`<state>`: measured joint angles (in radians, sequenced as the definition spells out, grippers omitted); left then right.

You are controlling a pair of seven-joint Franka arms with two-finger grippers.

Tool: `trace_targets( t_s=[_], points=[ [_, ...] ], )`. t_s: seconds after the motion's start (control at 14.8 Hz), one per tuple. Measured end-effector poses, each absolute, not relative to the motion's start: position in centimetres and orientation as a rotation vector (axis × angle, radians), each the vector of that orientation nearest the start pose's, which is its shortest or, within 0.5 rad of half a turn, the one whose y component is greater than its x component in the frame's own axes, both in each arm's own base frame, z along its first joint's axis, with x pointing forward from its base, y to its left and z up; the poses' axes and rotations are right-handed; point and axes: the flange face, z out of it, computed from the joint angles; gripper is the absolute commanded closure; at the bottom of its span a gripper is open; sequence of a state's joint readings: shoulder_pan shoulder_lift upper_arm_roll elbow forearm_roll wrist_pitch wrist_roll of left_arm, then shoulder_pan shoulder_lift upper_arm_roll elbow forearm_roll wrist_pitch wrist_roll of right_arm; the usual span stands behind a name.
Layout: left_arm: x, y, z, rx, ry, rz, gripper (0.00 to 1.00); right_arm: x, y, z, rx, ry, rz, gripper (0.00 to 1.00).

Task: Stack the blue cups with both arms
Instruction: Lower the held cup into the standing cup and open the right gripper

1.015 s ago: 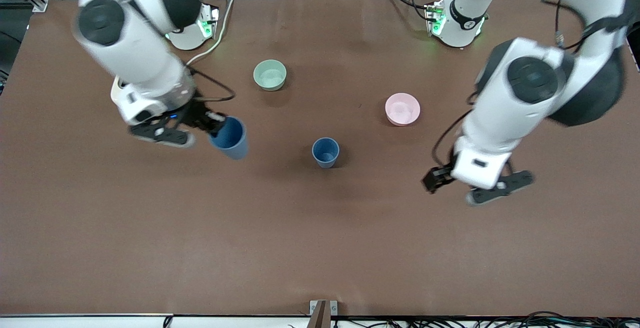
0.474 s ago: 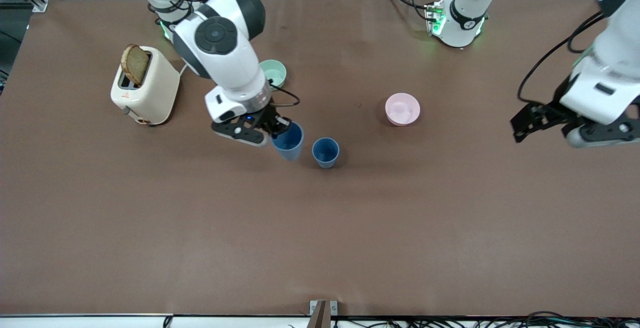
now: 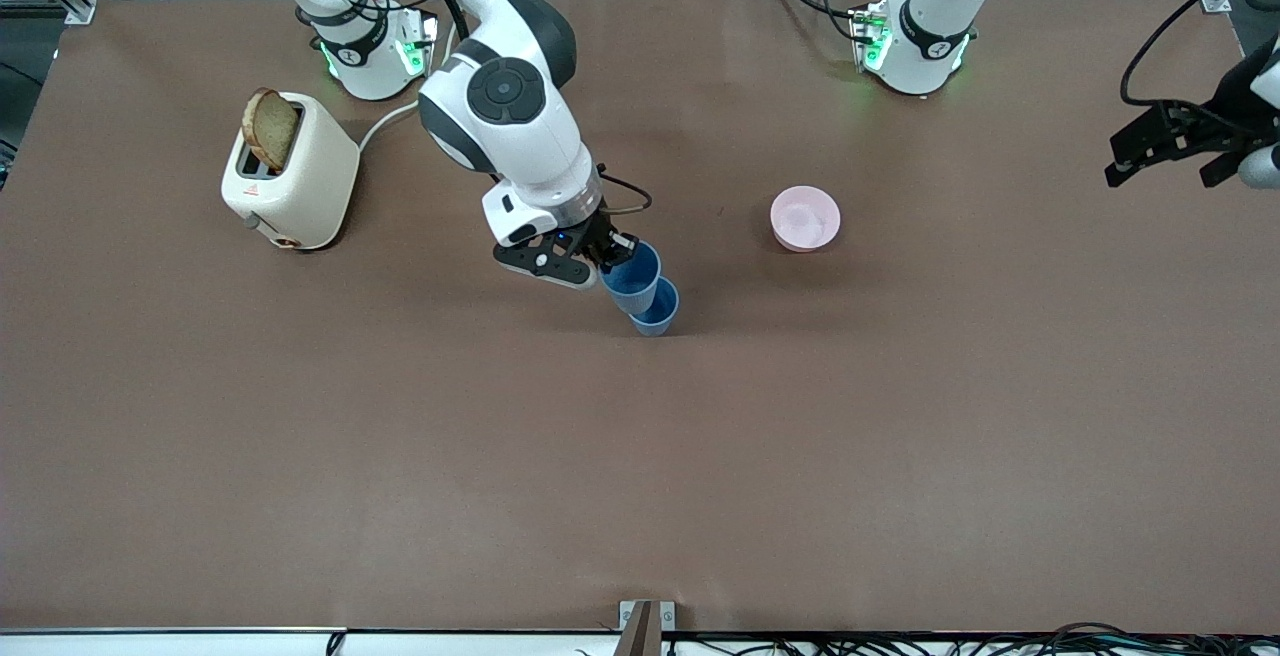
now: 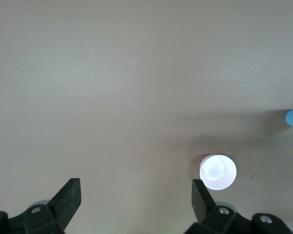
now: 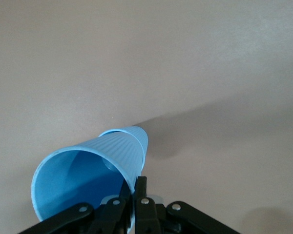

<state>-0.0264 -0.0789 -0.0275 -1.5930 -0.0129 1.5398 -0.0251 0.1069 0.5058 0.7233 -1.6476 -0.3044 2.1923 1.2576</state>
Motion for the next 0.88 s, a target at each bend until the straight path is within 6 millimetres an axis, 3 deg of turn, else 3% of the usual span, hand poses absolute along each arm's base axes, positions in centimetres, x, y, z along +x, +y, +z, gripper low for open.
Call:
trace_targets(
  t_s=[0.34, 0.88],
  points=[
    [51.2, -6.0, 65.7, -3.147, 0.127, -0.044, 0.0, 50.3, 46.4, 37.5, -2.916, 0.517, -0.021, 1.0],
    [51.2, -6.1, 65.5, -3.147, 0.128, -0.038, 0.0, 48.9, 48.2, 36.5, -2.929, 0.463, -0.016, 0.99]
  ],
)
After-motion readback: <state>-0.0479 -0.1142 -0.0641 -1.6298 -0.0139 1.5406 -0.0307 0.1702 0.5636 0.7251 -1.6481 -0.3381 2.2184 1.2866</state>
